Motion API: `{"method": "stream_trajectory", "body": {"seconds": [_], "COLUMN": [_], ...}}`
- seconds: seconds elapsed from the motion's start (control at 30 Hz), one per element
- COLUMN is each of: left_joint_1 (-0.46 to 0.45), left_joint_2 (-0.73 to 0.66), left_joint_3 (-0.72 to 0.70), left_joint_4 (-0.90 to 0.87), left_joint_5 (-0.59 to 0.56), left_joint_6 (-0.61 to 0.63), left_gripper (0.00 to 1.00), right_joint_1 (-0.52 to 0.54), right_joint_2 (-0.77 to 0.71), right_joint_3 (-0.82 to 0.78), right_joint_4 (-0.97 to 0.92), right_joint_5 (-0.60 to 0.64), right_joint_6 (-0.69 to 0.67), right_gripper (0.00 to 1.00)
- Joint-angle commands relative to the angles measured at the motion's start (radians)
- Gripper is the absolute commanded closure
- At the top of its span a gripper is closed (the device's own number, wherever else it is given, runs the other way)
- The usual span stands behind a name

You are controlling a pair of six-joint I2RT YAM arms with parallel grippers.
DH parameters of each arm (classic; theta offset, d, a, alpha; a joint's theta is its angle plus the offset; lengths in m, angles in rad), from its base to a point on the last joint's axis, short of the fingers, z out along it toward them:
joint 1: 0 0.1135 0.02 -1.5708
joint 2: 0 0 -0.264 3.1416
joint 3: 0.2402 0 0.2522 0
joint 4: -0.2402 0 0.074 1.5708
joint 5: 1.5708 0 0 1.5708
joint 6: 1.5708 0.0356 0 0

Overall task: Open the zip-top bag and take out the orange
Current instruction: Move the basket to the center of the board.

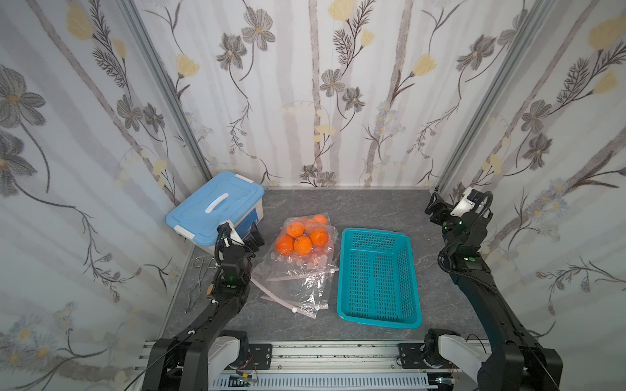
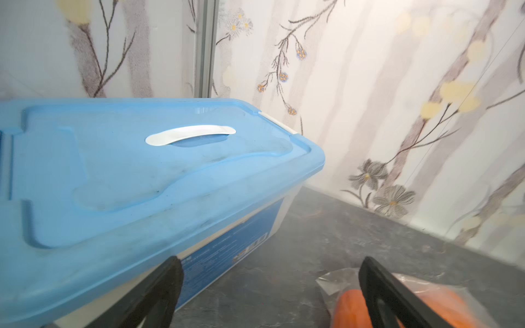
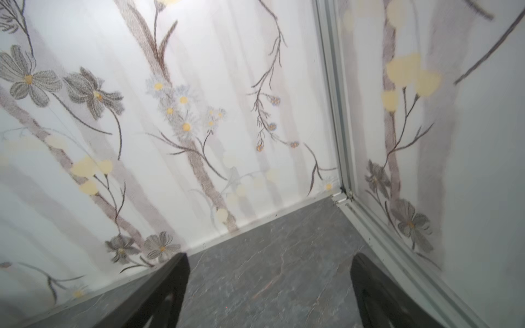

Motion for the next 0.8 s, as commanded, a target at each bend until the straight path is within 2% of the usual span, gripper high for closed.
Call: {"method": "stream_trajectory", "body": {"seconds": [0.0,0.03,0.13,0.23,0.33,0.4,0.43,0.5,0.57,0.7,0.77], "left_joint_1": [0.001,-0.005,-0.023,-0.023,-0.023,-0.023,-0.023,-0.023,-0.023,-0.023,-0.023], "left_joint_2": [-0.027,-0.020,-0.038,-0.089,-0.126,-0.145,-0.157,-0.185,-0.215,-0.253,-0.258], "left_joint_3": [0.137,0.192,0.294,0.295,0.335,0.367,0.377,0.389,0.391,0.388,0.396], "left_joint_4": [-0.396,-0.489,-0.719,-0.768,-0.879,-0.962,-0.991,-1.034,-1.070,-1.116,-1.151], "left_joint_5": [0.216,0.288,0.339,0.467,0.554,0.571,0.578,0.585,0.572,0.571,0.558], "left_joint_6": [-0.292,-0.280,-0.309,-0.348,-0.317,-0.285,-0.273,-0.248,-0.223,-0.182,-0.157], "left_gripper": [0.00,0.00,0.00,0.00,0.00,0.00,0.00,0.00,0.00,0.00,0.00], "right_joint_1": [0.015,0.026,0.088,0.134,0.163,0.170,0.184,0.210,0.215,0.210,0.188], "right_joint_2": [-0.009,-0.023,-0.086,-0.129,-0.121,-0.101,-0.082,-0.055,-0.011,0.084,0.152], "right_joint_3": [-0.003,-0.025,-0.135,-0.204,-0.267,-0.302,-0.306,-0.309,-0.302,-0.233,-0.165], "right_joint_4": [-0.438,-0.481,-0.555,-0.596,-0.590,-0.563,-0.561,-0.539,-0.509,-0.469,-0.455], "right_joint_5": [-0.158,-0.192,-0.185,-0.165,-0.153,-0.168,-0.139,-0.086,-0.089,-0.029,-0.025], "right_joint_6": [0.142,0.149,0.172,0.200,0.214,0.216,0.231,0.238,0.230,0.200,0.177], "right_gripper": [0.26,0.26,0.26,0.26,0.29,0.49,0.56,0.57,0.61,0.78,0.83]}}
